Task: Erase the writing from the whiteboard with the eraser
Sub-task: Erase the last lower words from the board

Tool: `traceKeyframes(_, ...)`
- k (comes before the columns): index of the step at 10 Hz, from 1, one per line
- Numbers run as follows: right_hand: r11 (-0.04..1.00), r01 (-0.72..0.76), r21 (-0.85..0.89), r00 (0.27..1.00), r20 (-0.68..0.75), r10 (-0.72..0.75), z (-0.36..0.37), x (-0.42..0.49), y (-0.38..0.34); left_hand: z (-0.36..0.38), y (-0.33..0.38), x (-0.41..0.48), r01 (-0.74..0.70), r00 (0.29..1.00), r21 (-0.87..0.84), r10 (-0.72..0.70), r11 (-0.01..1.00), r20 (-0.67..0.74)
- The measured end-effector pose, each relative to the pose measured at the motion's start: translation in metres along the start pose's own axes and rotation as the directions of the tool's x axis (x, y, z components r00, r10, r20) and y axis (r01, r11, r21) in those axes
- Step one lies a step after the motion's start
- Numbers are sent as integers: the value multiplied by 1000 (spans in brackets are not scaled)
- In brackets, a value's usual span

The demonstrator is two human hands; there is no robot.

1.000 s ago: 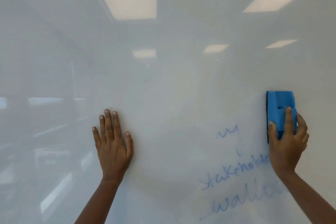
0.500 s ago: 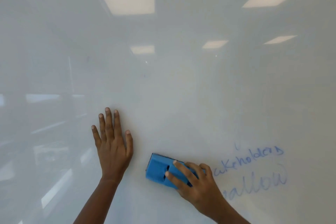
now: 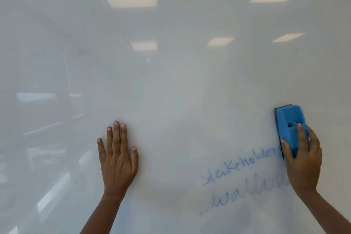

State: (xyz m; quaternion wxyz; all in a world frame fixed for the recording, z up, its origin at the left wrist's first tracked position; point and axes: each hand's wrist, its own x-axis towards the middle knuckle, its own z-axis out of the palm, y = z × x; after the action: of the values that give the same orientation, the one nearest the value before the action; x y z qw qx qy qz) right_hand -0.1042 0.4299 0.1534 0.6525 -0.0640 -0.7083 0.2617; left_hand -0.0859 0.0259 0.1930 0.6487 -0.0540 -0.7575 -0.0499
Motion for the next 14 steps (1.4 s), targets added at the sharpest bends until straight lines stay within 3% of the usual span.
traceKeyframes(1,932,-345,112,933,-69,353,9,-17,-17,1,-1,0,3,1000,-1,-3,1000,-6)
traceKeyframes(2,836,-508,205,842,-83,532,18,-30,-48,2,-1,1,8,1000,0,-8,1000,-10)
traceKeyframes(3,875,-430,220,888,-70,454,24,-52,-77,2,-1,-1,4,1000,3,-4,1000,-17)
traceKeyframes(4,939,-265,220,960,-32,278,28,-80,-113,3,-1,-2,0,1000,7,0,1000,-22)
traceKeyframes(5,974,-9,225,1000,25,4,30,-111,-146,4,-2,-2,-1,1000,4,1,1000,-24)
traceKeyframes(6,881,425,208,895,46,-443,37,-136,-154,3,-2,-2,2,1000,0,-2,1000,-26)
traceKeyframes(7,579,795,184,577,70,-814,38,-131,-127,2,-2,-9,-14,1000,-7,14,1000,-18)
traceKeyframes(8,387,908,159,369,134,-920,29,-104,-86,2,-2,-24,-61,998,-1,61,998,3)
traceKeyframes(9,474,872,120,457,149,-877,20,-72,-44,4,-3,-31,-70,997,-10,70,997,22)
traceKeyframes(10,720,691,62,709,138,-692,7,-46,-2,5,-3,-31,-69,997,-12,69,998,26)
traceKeyframes(11,934,358,6,924,143,-355,-8,-37,28,5,-4,-31,-68,997,-10,68,998,30)
traceKeyframes(12,998,-40,46,996,88,36,-9,-50,40,5,-5,-32,-64,997,-16,65,998,35)
traceKeyframes(13,896,-420,146,906,12,423,0,-74,35,4,-5,-31,-66,997,-18,67,998,46)
traceKeyframes(14,817,-552,167,823,-44,566,11,-100,18,4,-5,-32,-69,996,-17,70,997,51)
